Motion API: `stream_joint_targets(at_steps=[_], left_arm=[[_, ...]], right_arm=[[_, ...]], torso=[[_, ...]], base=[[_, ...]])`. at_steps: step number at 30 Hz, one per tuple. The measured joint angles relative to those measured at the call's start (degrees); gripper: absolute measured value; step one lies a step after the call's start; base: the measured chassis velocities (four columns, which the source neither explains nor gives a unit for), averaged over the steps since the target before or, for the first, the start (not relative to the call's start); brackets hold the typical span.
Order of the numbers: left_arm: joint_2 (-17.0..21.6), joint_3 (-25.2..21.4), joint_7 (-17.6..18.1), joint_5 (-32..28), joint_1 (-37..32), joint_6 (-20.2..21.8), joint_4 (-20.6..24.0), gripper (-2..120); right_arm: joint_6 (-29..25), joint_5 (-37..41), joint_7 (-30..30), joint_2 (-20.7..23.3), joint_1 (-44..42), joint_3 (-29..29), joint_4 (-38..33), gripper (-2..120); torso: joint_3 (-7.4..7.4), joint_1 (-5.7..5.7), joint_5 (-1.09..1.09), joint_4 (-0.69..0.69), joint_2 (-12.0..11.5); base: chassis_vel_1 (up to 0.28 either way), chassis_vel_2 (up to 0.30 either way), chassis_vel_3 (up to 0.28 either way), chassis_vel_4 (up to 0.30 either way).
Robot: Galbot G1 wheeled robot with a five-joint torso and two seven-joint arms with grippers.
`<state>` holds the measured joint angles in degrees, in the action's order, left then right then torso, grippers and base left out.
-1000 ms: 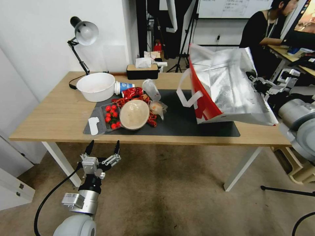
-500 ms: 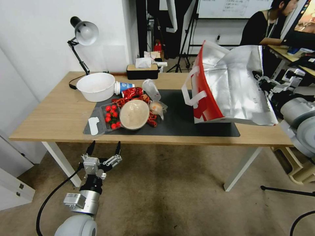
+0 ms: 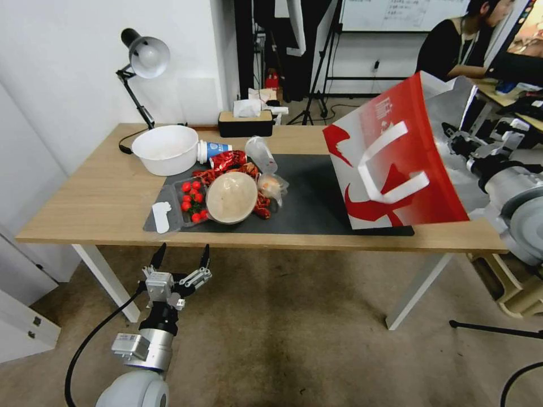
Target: Pick up the food delivery bag from the floor and place it on the table.
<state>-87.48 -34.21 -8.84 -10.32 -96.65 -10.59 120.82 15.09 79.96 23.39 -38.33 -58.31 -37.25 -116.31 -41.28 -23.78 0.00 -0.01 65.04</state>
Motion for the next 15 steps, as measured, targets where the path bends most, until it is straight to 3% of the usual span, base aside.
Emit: stream_joint_targets(at_steps=[9, 15], left_arm=[[-0.1, 0.2, -0.4, 0.2, -0.1, -0.8, -0.3, 100], [-0.1, 0.3, -0.6, 0.3, -0.4, -1.2, -0.3, 100]], right_arm=[[0.1, -0.5, 0.1, 0.5, 1.0, 0.6, 0.4, 0], [0.0, -1.1, -0.3, 0.9, 1.5, 0.6, 0.8, 18]], torso=[[0.0, 0.0, 0.0, 0.0, 0.0], [0.0, 0.0, 0.0, 0.0, 0.0]], base=[[0.0, 0.0, 0.0, 0.0], [0.0, 0.0, 0.0, 0.0]])
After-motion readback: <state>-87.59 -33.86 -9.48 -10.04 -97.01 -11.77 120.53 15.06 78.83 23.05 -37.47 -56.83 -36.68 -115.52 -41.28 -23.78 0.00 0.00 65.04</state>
